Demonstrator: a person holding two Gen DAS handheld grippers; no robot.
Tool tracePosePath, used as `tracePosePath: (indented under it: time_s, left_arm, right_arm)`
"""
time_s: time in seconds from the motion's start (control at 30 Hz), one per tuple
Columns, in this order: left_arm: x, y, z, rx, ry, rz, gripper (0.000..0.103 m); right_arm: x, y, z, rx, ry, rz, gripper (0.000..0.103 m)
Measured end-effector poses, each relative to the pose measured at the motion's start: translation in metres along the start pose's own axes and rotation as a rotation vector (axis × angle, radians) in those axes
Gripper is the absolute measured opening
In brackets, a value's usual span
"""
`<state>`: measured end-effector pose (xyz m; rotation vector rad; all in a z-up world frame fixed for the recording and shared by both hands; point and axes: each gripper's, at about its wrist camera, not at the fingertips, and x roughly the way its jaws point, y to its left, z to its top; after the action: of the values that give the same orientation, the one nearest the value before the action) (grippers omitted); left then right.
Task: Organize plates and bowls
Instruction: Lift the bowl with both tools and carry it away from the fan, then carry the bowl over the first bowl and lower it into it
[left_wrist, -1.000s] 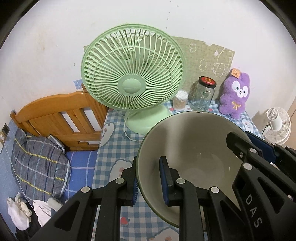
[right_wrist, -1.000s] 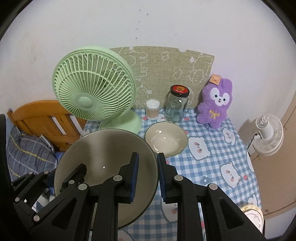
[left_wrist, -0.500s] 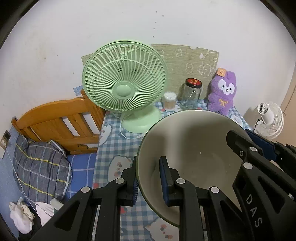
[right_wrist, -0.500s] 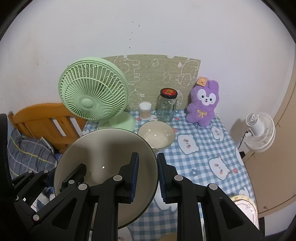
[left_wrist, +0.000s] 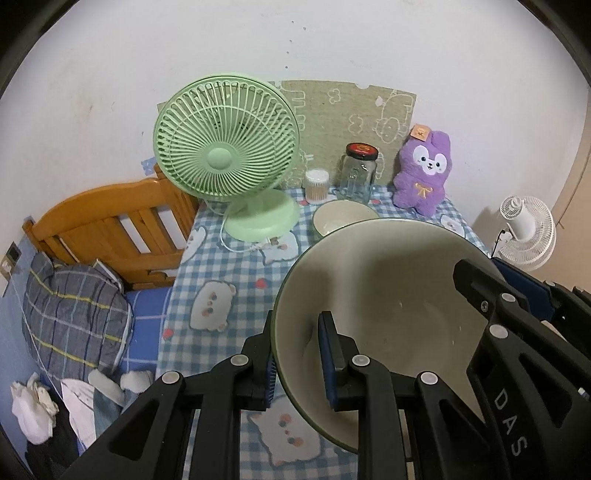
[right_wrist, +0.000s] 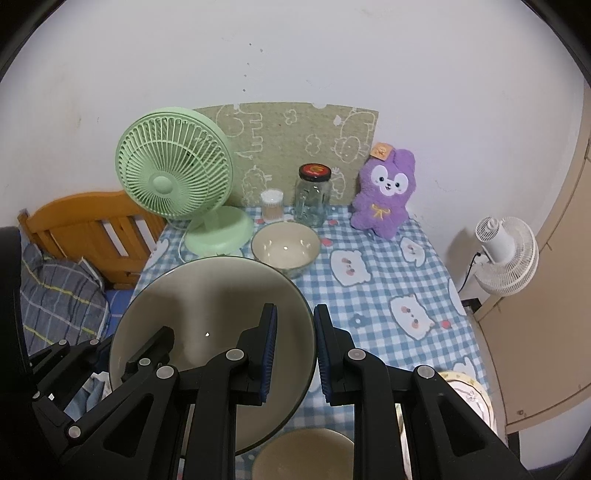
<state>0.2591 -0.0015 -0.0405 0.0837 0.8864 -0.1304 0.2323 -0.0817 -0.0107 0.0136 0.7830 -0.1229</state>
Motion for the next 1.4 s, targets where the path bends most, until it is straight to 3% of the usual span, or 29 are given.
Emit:
tracePosePath:
  time_s: [0.73,1.4]
  left_arm:
    - [-0.009,-0.067,-0.063,-0.007,0.065,-0.001,0.018]
    - [0.02,-0.091,-0.116,-0.078,0.168,0.023,0.018]
  right_arm:
    - [-0.005,-0.068,-0.069,0.008,0.091,0.014,0.024]
    - [0.032,-0.087,-0.12,-0.044,0.201,0.041,0.024]
